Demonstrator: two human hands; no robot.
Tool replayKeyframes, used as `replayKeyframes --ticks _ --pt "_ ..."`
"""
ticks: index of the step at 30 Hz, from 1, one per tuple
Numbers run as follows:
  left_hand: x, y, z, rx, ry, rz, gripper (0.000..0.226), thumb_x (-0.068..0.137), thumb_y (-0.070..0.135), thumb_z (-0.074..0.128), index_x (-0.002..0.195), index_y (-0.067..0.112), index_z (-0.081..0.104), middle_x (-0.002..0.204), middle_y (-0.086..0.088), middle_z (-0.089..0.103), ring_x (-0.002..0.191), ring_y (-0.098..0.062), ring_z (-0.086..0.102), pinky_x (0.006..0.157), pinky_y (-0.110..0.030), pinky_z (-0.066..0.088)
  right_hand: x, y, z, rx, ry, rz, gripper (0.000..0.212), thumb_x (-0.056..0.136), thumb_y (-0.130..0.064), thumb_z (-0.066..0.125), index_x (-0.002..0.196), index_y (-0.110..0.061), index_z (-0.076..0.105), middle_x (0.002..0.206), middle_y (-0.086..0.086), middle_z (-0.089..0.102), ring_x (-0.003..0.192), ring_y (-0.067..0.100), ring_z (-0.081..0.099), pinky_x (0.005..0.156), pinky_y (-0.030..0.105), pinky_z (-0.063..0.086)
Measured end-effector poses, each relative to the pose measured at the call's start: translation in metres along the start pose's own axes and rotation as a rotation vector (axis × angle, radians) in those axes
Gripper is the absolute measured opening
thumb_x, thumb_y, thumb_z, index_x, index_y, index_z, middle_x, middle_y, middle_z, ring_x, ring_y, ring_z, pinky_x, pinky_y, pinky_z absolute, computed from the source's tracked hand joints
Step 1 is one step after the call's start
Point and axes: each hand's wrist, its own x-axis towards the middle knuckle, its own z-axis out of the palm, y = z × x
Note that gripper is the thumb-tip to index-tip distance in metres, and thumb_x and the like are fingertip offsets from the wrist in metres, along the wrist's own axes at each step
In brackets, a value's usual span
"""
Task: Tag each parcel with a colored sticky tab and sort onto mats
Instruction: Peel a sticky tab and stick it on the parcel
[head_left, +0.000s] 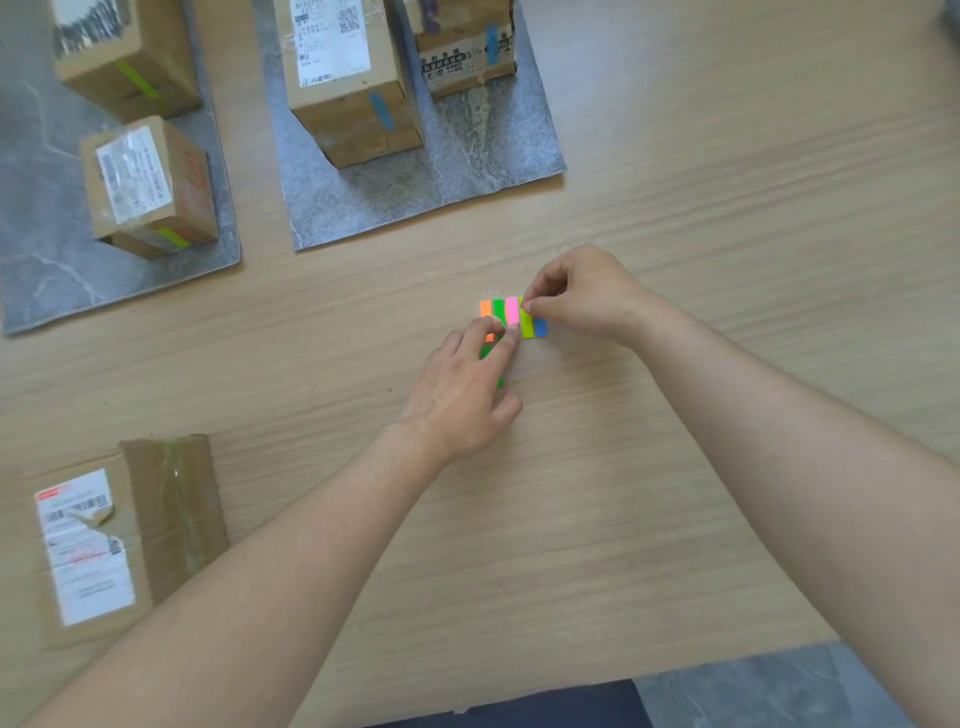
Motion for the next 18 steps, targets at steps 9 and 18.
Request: replayKeyframes --ticks 9,18 --pt "0.006 -0.001 0.004 0.059 0.014 0.028 0.078 0.076 0.051 0.031 0.148 0.024 0.044 0.14 -0.007 0.041 0.12 -0.029 0.044 0.098 -0.043 0.046 0.006 0.009 0.019 0.016 0.199 0.055 0.005 0.095 -0.024 0.067 0.09 -0.024 0.069 0.08 -0.009 0.07 0.076 0.009 0.062 0.072 0.023 0.044" --pt "0.019 0.003 -0.021 -0.801 0.216 -0.361 0.033 0.092 0.03 0.062 0.121 0.017 0.071 0.109 -0.002 0.067 0.095 -0.015 0.061 0.086 -0.024 0.047 -0.019 -0.027 0.028 0.796 0.51 -0.081 0.006 0.092 -0.01 0.074 0.092 -0.015 0.073 0.084 0.004 0.076 0.077 0.018 0.075 0.066 0.033 0.06"
